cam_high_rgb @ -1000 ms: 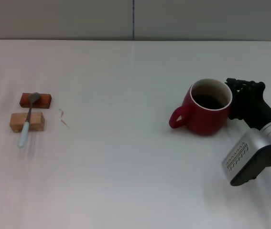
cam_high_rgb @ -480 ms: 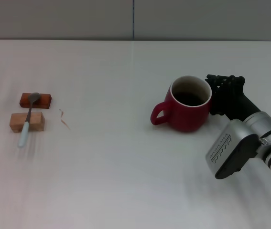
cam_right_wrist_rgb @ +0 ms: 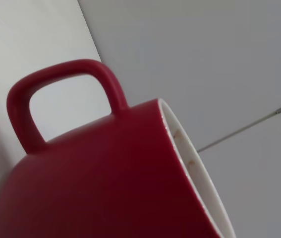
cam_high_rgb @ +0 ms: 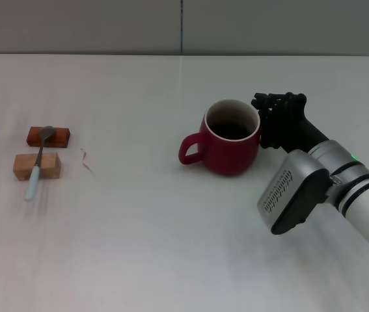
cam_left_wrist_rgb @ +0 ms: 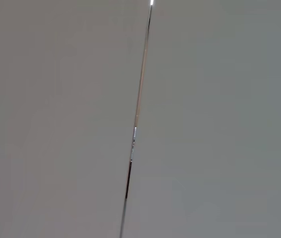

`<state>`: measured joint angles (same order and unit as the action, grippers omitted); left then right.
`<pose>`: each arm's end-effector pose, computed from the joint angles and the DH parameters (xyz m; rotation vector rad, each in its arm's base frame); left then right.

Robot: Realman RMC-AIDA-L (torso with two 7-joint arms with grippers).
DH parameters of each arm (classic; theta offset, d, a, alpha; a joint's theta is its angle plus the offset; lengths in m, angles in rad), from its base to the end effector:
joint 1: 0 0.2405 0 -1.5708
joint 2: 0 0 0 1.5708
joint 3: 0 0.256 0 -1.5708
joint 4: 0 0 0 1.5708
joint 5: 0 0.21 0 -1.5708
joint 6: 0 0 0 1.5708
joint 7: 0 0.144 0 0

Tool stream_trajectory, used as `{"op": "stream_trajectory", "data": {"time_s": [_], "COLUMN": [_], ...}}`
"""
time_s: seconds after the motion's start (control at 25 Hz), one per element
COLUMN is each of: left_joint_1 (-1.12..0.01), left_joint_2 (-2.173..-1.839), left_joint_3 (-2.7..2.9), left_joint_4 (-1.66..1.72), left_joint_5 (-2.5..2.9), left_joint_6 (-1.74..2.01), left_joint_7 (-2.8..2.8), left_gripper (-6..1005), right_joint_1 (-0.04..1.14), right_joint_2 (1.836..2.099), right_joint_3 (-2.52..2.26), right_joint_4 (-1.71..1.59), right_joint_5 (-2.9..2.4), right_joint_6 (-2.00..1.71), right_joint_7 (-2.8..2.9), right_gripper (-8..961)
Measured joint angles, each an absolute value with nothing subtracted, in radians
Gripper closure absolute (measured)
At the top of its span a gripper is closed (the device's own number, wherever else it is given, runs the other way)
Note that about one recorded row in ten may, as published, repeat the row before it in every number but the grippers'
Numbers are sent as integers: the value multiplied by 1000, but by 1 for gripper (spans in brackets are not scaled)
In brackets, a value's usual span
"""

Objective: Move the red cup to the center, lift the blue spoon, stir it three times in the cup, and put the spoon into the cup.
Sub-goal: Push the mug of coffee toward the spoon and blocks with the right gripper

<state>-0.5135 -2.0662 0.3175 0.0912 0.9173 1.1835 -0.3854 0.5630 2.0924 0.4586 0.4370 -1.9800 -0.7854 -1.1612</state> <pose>-0.3543 0.3529 0.0557 -1.3438 -0.6101 -0.7748 0.2514 0.3460 -0.1146 -1.9678 -0.4985 -0.1049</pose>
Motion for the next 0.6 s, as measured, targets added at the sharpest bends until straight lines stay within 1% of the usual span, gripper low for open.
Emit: {"op": "stream_trajectory", "data": {"time_s": [0.6], "left_joint_1": [-518], "left_joint_2": [-2066], "left_joint_3": [318], "left_joint_4": [90], "left_joint_5": [917], "left_joint_6": [1198], "left_joint_7": [-394], "left_gripper": [155], "right_joint_1": [582], "right_joint_2": [2092], "right_joint_3": [437], "right_joint_4": [521], "right_joint_5": [-1986], "right_joint_6": [-745], "right_joint_7": [-1141], "right_gripper": [886]}}
